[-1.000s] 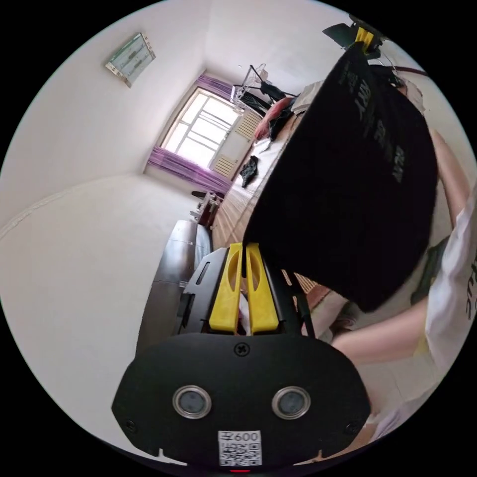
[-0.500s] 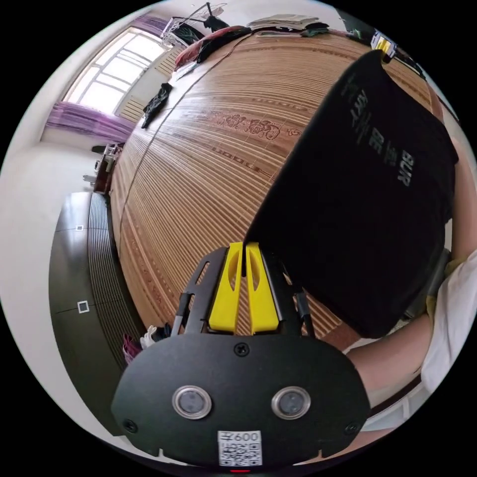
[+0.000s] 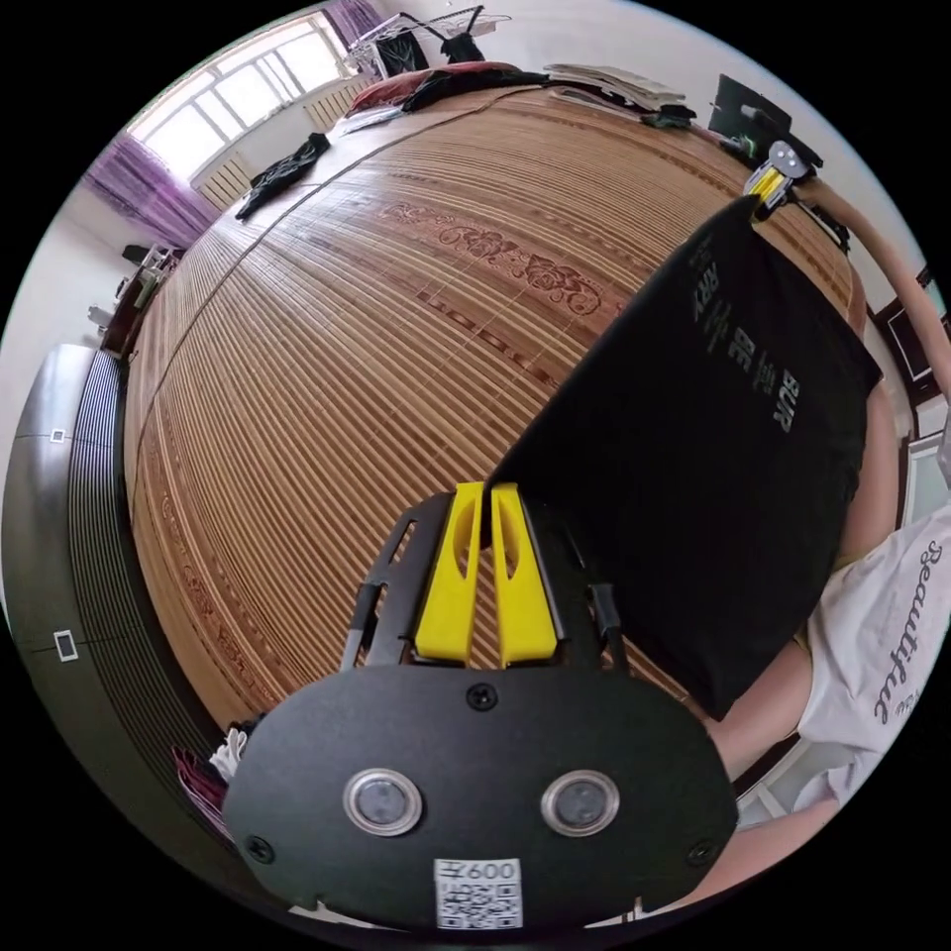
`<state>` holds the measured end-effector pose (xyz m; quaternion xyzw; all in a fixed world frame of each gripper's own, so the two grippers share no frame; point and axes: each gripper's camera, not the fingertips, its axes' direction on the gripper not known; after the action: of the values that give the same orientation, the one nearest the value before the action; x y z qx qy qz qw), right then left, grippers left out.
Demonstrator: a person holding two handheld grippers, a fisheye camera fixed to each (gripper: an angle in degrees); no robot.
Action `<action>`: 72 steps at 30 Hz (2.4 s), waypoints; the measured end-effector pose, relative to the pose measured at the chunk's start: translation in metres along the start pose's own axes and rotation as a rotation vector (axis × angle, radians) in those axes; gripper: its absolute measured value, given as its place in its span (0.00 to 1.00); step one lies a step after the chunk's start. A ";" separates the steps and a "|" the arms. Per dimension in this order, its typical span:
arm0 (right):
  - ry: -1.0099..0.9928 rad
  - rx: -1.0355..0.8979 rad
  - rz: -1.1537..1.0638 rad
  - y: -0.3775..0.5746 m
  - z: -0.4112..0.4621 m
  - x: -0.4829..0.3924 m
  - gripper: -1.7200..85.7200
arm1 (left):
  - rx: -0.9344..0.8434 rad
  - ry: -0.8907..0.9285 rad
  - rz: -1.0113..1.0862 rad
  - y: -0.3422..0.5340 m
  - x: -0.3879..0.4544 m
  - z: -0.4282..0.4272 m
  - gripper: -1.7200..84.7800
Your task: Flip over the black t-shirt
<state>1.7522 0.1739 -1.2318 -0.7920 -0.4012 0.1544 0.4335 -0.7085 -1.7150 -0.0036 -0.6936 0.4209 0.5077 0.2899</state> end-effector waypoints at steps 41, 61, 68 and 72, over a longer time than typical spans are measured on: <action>-0.356 0.504 0.058 -0.025 -0.108 -0.098 0.01 | 0.313 0.474 -0.380 -0.168 -0.134 -0.224 0.02; 0.031 0.575 0.207 0.212 -0.049 0.176 0.01 | 0.483 0.245 -0.571 0.147 -0.175 -0.330 0.02; -0.212 0.580 -0.295 0.092 -0.011 0.002 0.01 | 0.440 0.342 -0.443 0.212 -0.020 -0.349 0.02; -0.362 0.611 -0.387 -0.006 0.005 -0.052 0.01 | 0.507 0.363 -0.569 0.267 0.005 -0.339 0.02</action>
<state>1.7131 0.1392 -1.2350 -0.4968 -0.5483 0.3191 0.5922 -0.7862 -2.1257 0.1055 -0.7670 0.3683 0.1574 0.5014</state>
